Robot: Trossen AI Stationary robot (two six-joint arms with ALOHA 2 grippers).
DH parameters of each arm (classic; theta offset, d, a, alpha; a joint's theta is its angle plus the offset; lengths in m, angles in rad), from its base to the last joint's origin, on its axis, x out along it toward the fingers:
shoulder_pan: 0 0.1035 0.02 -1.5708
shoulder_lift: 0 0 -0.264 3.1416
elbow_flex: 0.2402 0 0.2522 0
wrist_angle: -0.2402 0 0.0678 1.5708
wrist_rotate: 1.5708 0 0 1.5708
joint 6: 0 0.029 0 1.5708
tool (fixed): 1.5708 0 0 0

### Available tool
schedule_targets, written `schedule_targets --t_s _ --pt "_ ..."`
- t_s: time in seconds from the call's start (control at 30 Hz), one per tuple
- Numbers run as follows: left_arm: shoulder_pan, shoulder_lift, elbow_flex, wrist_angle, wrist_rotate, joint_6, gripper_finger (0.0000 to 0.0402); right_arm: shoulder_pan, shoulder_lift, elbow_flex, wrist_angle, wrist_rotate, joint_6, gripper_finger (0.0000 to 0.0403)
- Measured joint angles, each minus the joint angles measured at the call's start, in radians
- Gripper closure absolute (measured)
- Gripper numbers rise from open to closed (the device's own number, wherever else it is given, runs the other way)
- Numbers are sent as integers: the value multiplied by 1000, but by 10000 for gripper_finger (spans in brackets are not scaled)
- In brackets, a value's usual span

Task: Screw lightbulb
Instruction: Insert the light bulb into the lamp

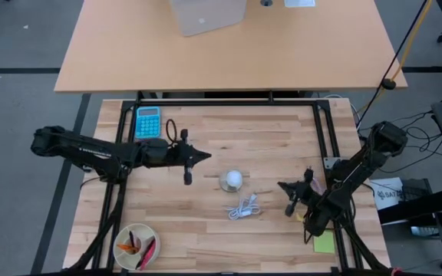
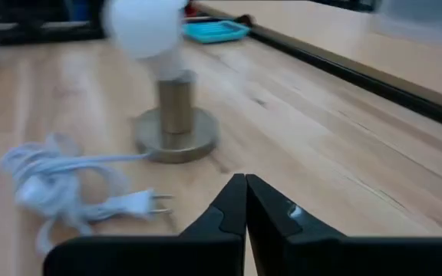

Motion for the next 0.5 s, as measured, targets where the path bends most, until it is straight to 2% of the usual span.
schedule_targets --t_s 0.17,0.23,0.33,0.5 --pt "-4 77 0 31 0 6 400 -46 0 13 316 -23 -387 403" --pt "-4 117 -3 55 0 6 400 -64 0 13 405 -24 -495 403" --pt "-7 166 -58 198 0 6 401 -97 0 13 499 -34 -600 403" --pt "-7 173 -231 511 -5 -35 401 -163 0 13 619 -149 -726 403"
